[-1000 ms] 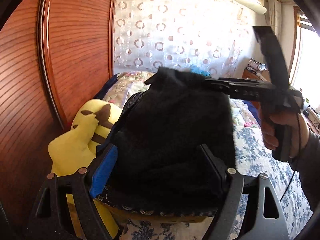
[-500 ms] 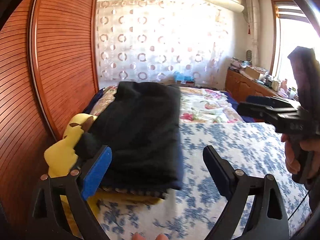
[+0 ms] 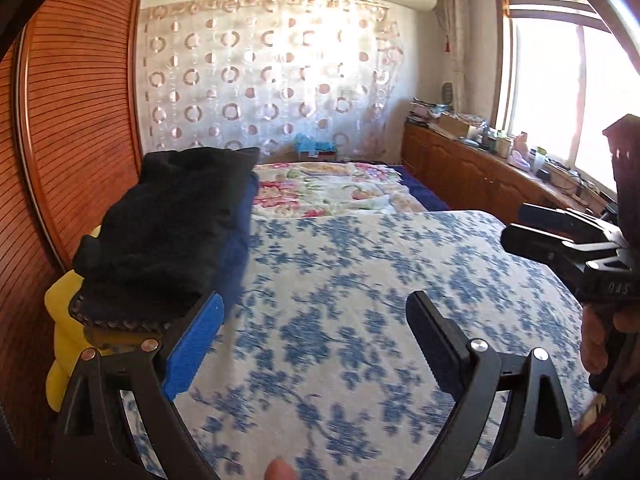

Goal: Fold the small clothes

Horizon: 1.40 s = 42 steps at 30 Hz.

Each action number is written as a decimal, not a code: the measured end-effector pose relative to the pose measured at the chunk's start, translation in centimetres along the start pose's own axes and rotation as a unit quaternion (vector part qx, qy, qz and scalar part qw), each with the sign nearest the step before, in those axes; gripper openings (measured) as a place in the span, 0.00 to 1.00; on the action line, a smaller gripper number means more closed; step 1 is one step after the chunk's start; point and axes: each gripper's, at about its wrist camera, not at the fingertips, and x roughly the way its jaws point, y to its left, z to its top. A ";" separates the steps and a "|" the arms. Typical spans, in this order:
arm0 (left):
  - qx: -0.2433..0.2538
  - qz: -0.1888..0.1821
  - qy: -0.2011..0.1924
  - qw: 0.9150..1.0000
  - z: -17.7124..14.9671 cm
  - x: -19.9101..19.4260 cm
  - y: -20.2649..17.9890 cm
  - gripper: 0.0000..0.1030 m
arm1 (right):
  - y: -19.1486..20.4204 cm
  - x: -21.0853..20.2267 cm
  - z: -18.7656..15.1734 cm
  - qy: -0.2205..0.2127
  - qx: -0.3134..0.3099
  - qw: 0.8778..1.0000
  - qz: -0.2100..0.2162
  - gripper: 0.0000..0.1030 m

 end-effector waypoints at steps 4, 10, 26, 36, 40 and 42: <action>0.002 -0.006 -0.008 1.000 0.1 -1.6 -1.7 0.90 | 1.0 -4.3 -0.8 -0.016 0.019 0.999 -0.030 0.88; 0.002 0.002 -0.030 1.000 1.7 -3.8 -3.1 0.90 | 1.9 -10.5 -2.0 -0.052 0.043 0.995 -0.076 0.88; 0.008 0.021 -0.053 0.998 3.3 -6.4 -4.2 0.90 | 2.5 -15.2 -2.1 -0.082 0.068 0.988 -0.110 0.88; 0.007 0.022 -0.054 0.998 3.3 -6.5 -4.2 0.90 | 1.1 -12.8 -1.3 -0.081 0.070 0.988 -0.109 0.88; 0.008 0.023 -0.054 0.998 3.2 -6.5 -4.2 0.90 | 0.8 -12.6 -1.3 -0.082 0.066 0.988 -0.109 0.88; 0.008 0.022 -0.054 0.998 3.2 -6.4 -4.2 0.90 | 0.6 -12.4 -1.4 -0.082 0.064 0.989 -0.108 0.88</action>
